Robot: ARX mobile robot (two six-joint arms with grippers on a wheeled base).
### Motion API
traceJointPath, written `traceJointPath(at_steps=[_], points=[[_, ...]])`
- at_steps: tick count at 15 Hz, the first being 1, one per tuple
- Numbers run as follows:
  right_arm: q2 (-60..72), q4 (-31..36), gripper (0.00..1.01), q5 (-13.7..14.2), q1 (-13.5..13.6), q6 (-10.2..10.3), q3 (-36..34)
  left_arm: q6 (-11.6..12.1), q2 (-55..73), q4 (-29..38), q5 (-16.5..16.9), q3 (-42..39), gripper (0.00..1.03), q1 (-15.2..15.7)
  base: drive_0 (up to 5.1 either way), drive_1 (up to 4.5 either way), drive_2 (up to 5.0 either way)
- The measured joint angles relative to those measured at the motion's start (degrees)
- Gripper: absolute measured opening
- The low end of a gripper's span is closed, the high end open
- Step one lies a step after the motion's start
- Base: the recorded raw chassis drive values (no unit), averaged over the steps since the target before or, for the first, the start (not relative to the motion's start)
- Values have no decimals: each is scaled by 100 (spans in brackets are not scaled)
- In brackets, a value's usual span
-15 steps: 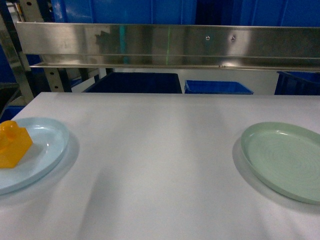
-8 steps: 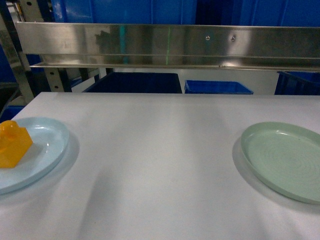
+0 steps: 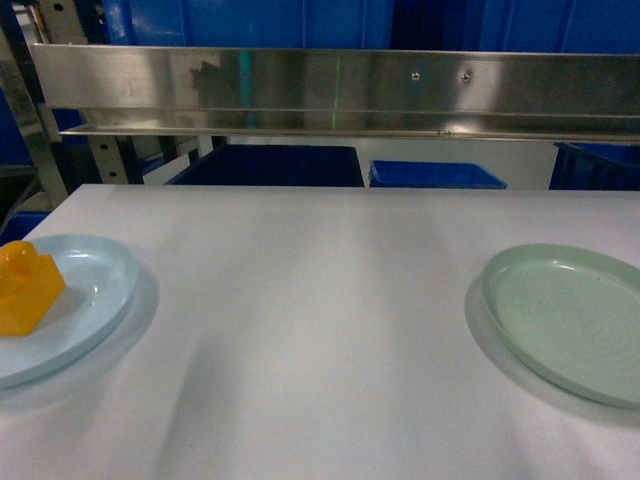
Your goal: Sort and place red and yellow blocks in left bins
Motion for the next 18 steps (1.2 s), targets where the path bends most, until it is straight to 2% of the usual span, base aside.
traceJointPath(at_steps=[4, 5, 6, 7, 9, 13, 18], points=[[0, 0, 28, 0, 0, 0, 0, 0, 0, 2, 0, 0, 98, 0, 0, 0, 0], [0, 0, 28, 0, 0, 0, 0, -2, 83, -50, 24, 79, 98, 101, 0, 0, 0], [-7, 0, 28, -7, 0, 0, 0, -17, 560, -229, -17, 809, 98, 404, 0, 0, 0], [-4, 2, 28, -7, 0, 0, 0, -337, 911, -1110, -151, 1788, 98, 564, 0, 0, 0], [-4, 0, 28, -20, 0, 0, 0, -763, 1082, -2074, -142, 2170, 98, 476, 0, 0, 0], [-4, -2, 28, -20, 0, 0, 0, -1143, 1045, -3132, -94, 2232, 98, 391, 0, 0, 0], [-4, 2, 28, -20, 0, 0, 0, -1202, 1331, -2938, -378, 2116, 98, 378, 0, 0, 0]])
